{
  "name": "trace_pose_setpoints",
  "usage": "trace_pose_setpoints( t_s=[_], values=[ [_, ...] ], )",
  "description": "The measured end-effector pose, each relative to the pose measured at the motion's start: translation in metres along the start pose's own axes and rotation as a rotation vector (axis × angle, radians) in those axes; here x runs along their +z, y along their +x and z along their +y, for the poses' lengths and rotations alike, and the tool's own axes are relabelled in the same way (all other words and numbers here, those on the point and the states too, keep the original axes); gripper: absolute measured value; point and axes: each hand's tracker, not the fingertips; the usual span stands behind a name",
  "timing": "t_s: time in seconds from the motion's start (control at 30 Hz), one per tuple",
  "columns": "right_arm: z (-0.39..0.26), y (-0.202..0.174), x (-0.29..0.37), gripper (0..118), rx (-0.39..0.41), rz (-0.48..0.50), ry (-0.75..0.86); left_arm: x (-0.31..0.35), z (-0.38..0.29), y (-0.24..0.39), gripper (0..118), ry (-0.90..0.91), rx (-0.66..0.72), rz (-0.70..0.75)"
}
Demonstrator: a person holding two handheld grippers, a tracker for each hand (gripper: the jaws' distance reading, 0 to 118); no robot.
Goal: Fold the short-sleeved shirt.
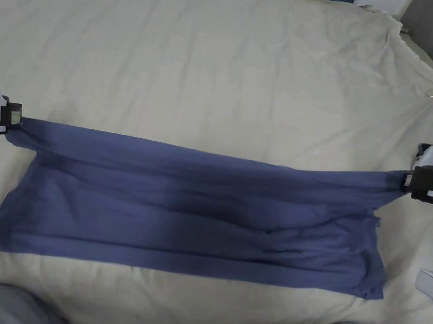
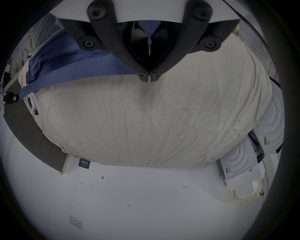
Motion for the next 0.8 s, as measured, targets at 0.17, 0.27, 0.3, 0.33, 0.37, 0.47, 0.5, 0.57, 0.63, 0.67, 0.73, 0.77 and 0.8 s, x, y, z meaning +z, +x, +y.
trace_pose_setpoints(
  t_s=[0.17,0.27,0.3,0.33,0.37,0.47,0.5,0.57,0.63,0.67,0.73,0.77,0.8],
  values=[
    [-0.061,0.014,0.002,1,-0.062,-0.001,-0.082,0.002,-0.055,-0.006,0,-0.08,-0.011,0.006],
    [-0.09,0.017,-0.009,1,-0.083,-0.016,-0.142,-0.009,-0.082,-0.007,0,-0.151,-0.016,0.023],
    [-0.098,0.018,-0.014,1,-0.092,-0.043,-0.162,-0.012,-0.09,-0.006,0,-0.182,-0.028,0.013],
    [-0.106,0.019,-0.019,1,-0.107,-0.052,-0.184,-0.017,-0.097,-0.006,0,-0.218,-0.039,0.031],
    [-0.112,0.021,-0.024,1,-0.126,-0.045,-0.197,-0.021,-0.103,-0.007,0,-0.241,-0.037,0.049],
    [-0.123,0.02,-0.033,1,-0.151,-0.047,-0.209,-0.024,-0.11,-0.008,0,-0.235,-0.002,0.056],
    [-0.123,0.02,-0.034,1,-0.15,-0.047,-0.209,-0.024,-0.11,-0.009,4,-0.225,0.02,0.055],
    [-0.12,0.02,-0.031,4,-0.144,-0.038,-0.22,-0.021,-0.106,-0.011,30,-0.213,0.033,0.072],
    [-0.111,0.023,-0.025,51,-0.141,-0.051,-0.226,-0.017,-0.099,-0.019,92,-0.198,0.044,0.085],
    [-0.104,0.024,-0.021,81,-0.114,-0.084,-0.228,-0.012,-0.094,-0.024,108,-0.153,0.078,0.109],
    [-0.087,0.023,-0.007,108,-0.049,-0.179,-0.134,0.003,-0.078,-0.032,115,-0.032,0.141,0.164],
    [-0.077,0.022,0.002,108,-0.026,-0.22,-0.068,0.009,-0.068,-0.034,115,0.001,0.158,0.177],
    [-0.066,0.02,0.009,108,-0.012,-0.261,-0.016,0.015,-0.058,-0.033,115,0.036,0.165,0.18]
  ],
)
